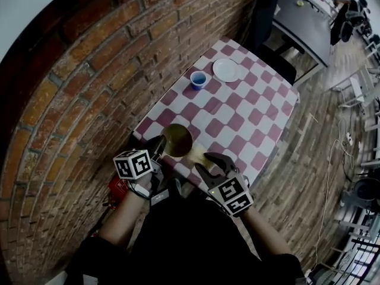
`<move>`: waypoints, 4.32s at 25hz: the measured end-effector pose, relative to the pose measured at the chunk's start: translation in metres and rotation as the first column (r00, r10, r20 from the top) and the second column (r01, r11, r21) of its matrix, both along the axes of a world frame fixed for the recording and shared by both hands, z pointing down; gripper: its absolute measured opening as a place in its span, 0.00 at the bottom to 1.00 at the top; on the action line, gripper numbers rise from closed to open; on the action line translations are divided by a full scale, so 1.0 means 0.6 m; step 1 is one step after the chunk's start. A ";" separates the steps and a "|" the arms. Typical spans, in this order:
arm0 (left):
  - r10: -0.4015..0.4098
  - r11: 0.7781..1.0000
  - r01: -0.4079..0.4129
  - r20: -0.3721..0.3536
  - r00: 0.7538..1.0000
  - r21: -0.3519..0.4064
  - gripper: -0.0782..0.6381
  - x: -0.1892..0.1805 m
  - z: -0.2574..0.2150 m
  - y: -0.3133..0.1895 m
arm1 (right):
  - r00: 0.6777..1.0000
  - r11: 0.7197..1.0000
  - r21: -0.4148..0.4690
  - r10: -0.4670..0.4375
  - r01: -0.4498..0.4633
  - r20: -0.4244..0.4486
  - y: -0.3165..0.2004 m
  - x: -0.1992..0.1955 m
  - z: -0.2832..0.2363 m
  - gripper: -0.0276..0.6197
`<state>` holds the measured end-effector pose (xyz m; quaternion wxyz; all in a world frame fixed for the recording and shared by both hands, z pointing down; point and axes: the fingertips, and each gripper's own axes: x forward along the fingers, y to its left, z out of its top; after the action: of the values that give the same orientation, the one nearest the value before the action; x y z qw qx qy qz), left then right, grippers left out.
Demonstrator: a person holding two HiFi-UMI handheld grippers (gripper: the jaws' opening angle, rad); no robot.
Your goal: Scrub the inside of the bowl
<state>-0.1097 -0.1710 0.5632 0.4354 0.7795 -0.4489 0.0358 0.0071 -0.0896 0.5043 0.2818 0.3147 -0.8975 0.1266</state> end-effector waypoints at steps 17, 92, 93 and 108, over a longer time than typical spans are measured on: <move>0.206 0.946 -0.317 -0.641 0.739 -0.062 0.15 0.134 -0.115 0.045 | 0.944 0.941 0.325 -0.190 0.097 0.268 -0.023 0.011 -0.217 0.28; 0.012 1.000 -0.017 -0.788 0.616 0.002 0.15 0.124 -0.182 -0.017 | 0.887 0.983 -0.176 0.129 -0.054 0.444 -0.006 0.023 -0.064 0.28; 0.003 1.000 -0.009 -0.785 0.620 -0.003 0.15 0.118 -0.179 -0.020 | 0.884 0.984 -0.165 0.132 -0.063 0.448 -0.008 0.030 -0.070 0.28; 0.469 0.865 -0.460 -0.650 0.598 0.201 0.15 0.189 -0.208 0.075 | 0.880 0.990 0.138 -0.099 0.039 0.465 -0.028 0.108 -0.238 0.28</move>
<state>0.0040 -0.1258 0.4382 0.5391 0.8292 -0.0398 -0.1423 0.0717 -0.1062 0.3618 0.0400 0.2593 -0.9558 0.1329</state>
